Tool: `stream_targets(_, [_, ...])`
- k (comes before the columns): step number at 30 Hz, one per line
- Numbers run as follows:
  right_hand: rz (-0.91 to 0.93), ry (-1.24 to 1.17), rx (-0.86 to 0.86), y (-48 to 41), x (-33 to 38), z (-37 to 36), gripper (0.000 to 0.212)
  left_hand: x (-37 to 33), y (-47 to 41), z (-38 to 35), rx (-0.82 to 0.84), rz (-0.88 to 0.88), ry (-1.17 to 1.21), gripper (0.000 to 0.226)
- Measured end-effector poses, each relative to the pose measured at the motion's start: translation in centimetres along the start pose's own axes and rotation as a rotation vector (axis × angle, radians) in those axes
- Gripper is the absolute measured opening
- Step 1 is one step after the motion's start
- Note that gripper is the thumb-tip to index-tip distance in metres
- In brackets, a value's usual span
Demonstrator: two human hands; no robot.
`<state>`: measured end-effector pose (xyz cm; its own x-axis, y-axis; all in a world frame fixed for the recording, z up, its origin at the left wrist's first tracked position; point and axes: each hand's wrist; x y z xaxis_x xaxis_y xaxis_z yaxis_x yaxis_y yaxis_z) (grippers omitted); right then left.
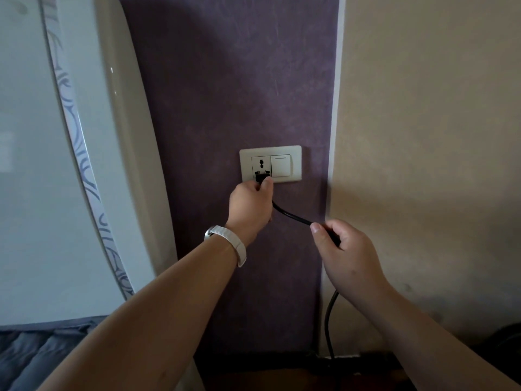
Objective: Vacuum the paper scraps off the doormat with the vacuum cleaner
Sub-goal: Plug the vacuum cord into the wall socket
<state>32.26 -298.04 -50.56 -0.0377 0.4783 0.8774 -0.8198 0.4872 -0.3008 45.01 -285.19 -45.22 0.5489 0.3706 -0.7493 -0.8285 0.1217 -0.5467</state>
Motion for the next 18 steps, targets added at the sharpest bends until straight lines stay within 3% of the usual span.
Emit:
stream_targets(4, [0.012,-0.044,-0.011,-0.1,0.0,0.0,0.036,-0.2,-0.4,-0.2,0.000,-0.010,-0.049,0.046])
stream_targets(11, [0.066,-0.089,-0.040,-0.1,0.4,-0.4,0.038,-0.7,-1.1,0.0,0.002,0.077,0.099,0.030])
stream_targets(18, [0.054,-0.106,-0.055,-0.2,0.4,-0.7,0.038,-1.0,-1.4,-0.1,-0.018,0.112,0.229,0.035])
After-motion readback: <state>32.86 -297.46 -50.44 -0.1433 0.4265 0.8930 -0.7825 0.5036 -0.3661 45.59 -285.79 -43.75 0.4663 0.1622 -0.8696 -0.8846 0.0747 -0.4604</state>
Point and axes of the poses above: each hand's wrist, its own y-axis away from the middle knuckle, its own z-axis out of the back of the hand, x = y × z, and after that the axes turned 14 degrees about -z, right-handed
